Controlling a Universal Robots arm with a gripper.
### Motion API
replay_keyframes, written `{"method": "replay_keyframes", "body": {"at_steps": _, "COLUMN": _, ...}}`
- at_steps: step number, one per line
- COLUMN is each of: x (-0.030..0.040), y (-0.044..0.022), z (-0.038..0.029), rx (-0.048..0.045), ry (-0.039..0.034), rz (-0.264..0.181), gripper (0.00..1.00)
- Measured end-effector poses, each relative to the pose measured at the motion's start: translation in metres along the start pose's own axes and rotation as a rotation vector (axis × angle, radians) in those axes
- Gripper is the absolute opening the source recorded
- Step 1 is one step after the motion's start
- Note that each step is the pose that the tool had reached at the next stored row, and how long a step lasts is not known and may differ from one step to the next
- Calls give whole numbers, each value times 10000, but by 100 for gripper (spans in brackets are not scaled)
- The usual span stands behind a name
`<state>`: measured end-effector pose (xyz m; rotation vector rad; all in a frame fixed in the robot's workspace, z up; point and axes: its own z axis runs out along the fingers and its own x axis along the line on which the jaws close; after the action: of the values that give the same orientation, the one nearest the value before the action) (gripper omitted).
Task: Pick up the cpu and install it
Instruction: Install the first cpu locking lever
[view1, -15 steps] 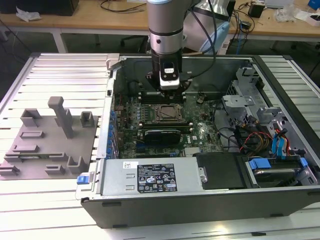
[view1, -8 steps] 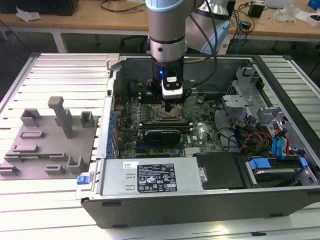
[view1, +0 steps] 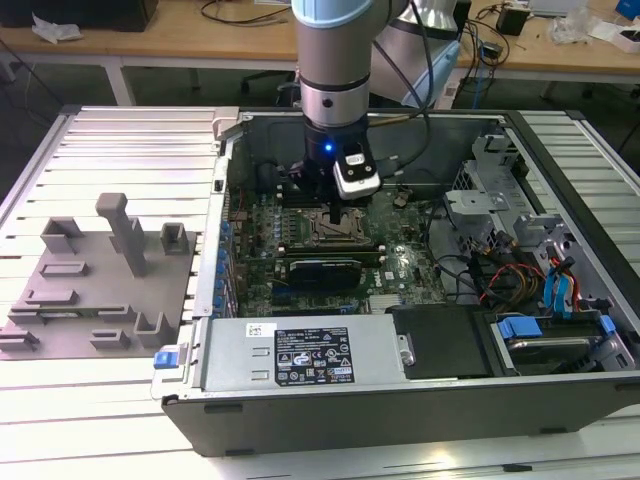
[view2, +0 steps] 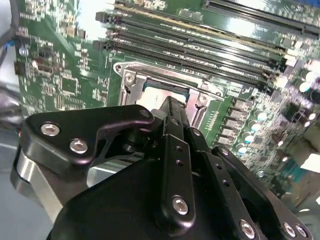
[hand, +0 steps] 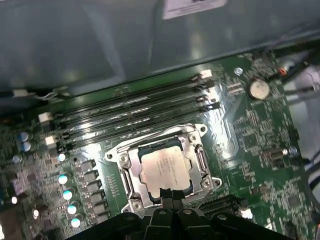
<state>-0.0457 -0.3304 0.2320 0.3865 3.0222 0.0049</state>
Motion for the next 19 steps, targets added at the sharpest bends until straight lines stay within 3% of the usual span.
{"method": "replay_keyframes", "body": {"at_steps": 1, "x": 0, "y": 0, "z": 1, "rx": -34, "ry": 10, "rz": -388, "gripper": 11}}
{"method": "replay_keyframes", "body": {"at_steps": 7, "x": -35, "y": 8, "z": 4, "rx": -57, "ry": 15, "rz": -632, "gripper": 11}}
{"method": "replay_keyframes", "body": {"at_steps": 12, "x": -51, "y": 13, "z": 6, "rx": -128, "ry": 28, "rz": -1435, "gripper": 11}}
{"method": "replay_keyframes", "body": {"at_steps": 16, "x": -59, "y": 15, "z": 3, "rx": -57, "ry": 40, "rz": -1475, "gripper": 11}}
{"method": "replay_keyframes", "body": {"at_steps": 19, "x": -67, "y": 17, "z": -37, "rx": -15, "ry": 32, "rz": -1481, "gripper": 11}}
